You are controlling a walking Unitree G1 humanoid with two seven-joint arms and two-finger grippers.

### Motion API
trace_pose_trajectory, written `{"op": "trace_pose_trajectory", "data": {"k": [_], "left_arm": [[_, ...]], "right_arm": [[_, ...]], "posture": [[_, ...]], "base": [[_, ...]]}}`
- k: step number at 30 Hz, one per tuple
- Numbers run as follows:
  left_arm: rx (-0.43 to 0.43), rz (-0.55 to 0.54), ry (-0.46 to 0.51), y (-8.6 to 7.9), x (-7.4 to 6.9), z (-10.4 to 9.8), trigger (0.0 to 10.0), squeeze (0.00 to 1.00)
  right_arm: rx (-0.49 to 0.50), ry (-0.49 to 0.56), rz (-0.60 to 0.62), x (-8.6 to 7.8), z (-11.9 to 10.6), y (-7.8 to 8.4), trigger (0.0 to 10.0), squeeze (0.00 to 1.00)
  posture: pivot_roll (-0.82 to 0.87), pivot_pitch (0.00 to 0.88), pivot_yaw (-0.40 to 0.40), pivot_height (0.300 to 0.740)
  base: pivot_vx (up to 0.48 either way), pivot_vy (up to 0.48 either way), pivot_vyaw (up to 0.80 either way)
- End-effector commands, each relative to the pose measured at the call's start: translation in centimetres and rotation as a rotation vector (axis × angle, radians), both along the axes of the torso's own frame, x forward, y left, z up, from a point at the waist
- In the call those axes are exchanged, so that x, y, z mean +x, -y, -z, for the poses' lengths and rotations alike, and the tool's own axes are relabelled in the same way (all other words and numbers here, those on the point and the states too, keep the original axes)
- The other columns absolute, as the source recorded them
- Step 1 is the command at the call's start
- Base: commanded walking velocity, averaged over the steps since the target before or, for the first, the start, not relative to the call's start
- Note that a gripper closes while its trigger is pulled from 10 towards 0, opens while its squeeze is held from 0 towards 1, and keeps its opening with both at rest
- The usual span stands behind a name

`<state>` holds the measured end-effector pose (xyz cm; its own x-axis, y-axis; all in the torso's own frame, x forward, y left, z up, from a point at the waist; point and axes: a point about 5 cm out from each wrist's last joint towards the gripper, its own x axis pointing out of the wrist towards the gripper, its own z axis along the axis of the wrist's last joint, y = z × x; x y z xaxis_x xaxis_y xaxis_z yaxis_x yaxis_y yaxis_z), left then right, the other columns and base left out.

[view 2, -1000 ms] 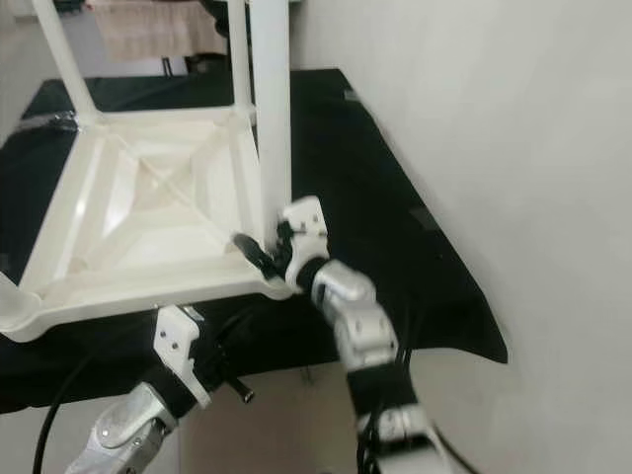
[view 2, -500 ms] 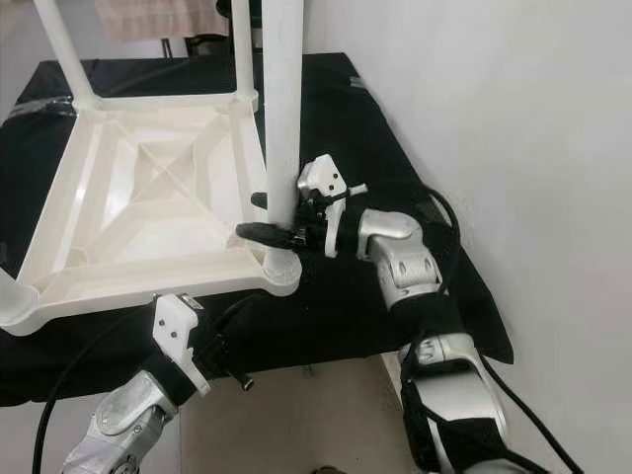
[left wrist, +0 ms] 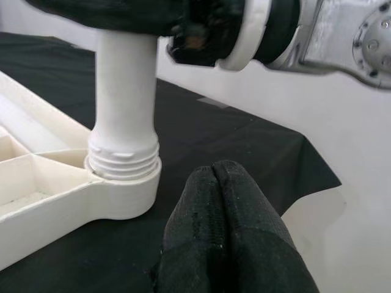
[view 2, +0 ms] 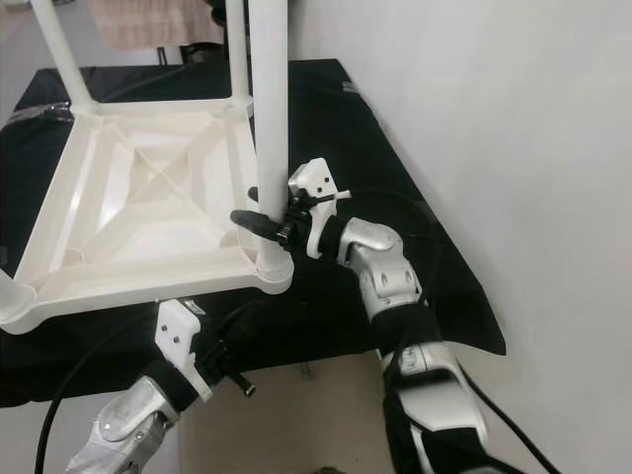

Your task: Building children table

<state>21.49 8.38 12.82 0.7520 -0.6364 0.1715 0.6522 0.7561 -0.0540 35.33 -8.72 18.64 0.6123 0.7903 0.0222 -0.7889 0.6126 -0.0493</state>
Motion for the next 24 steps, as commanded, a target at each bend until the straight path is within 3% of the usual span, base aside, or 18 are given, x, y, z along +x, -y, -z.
{"op": "trace_pose_trajectory", "data": {"k": [1, 3, 5, 7, 10, 11, 15, 16, 23, 24], "left_arm": [[0.0, 0.0, -0.01, -0.1, -0.1, 0.2, 10.0, 0.0], [0.001, 0.001, -0.01, -0.2, 0.0, 0.2, 10.0, 0.0], [0.002, 0.001, -0.01, -0.2, 0.0, 0.2, 10.0, 0.0], [0.004, 0.004, -0.012, -0.2, 0.0, 0.2, 10.0, 0.0], [0.005, 0.004, -0.011, -0.2, 0.0, 0.2, 10.0, 0.0], [0.005, 0.002, -0.01, -0.1, 0.0, 0.2, 10.0, 0.0], [0.005, -0.004, -0.007, -0.1, 0.0, 0.1, 10.0, 0.0], [0.004, -0.004, -0.008, -0.1, 0.0, 0.2, 10.0, 0.0], [0.001, 0.001, -0.01, 0.0, 0.0, 0.2, 10.0, 0.0], [0.0, 0.002, -0.01, 0.0, 0.0, 0.2, 10.0, 0.0]], "right_arm": [[-0.062, -0.179, 0.23, -1.7, 4.7, -1.0, 0.0, 0.0], [-0.043, -0.222, 0.321, -3.1, 5.6, -2.4, 0.0, 0.0], [-0.036, -0.224, 0.318, -3.3, 5.6, -2.6, 0.0, 0.0], [-0.073, -0.141, 0.271, -2.1, 4.0, -3.7, 0.0, 0.0], [-0.077, -0.121, 0.28, -1.7, 3.5, -3.8, 0.0, 0.0], [-0.075, -0.114, 0.299, -1.3, 3.1, -3.6, 10.0, 0.0], [-0.032, -0.093, 0.284, -1.4, 1.7, -3.6, 10.0, 0.0], [-0.016, -0.081, 0.237, -1.4, 1.3, -3.7, 10.0, 1.0], [0.035, 0.014, 0.043, -1.2, -1.5, -3.3, 10.0, 1.0], [0.035, 0.05, -0.08, -1.0, -2.6, -3.0, 10.0, 0.0]], "posture": [[0.05, 0.11, -0.055, 0.74], [0.05, 0.11, -0.055, 0.74], [0.05, 0.11, -0.055, 0.74], [0.05, 0.103, -0.051, 0.74], [0.05, 0.103, -0.051, 0.74], [0.06, 0.103, -0.059, 0.74], [0.06, 0.104, -0.06, 0.74], [0.06, 0.103, -0.06, 0.74], [0.05, 0.1, -0.059, 0.74], [0.06, 0.1, -0.063, 0.74]], "base": [[0.0, 0.0, 0.0], [0.0, 0.0, 0.0], [0.0, 0.0, 0.0], [0.0, 0.0, 0.0], [0.0, 0.0, 0.0], [0.0, 0.0, 0.0], [0.0, 0.0, 0.0], [0.0, 0.0, 0.0], [0.0, 0.0, 0.0], [0.0, 0.0, 0.0]]}}
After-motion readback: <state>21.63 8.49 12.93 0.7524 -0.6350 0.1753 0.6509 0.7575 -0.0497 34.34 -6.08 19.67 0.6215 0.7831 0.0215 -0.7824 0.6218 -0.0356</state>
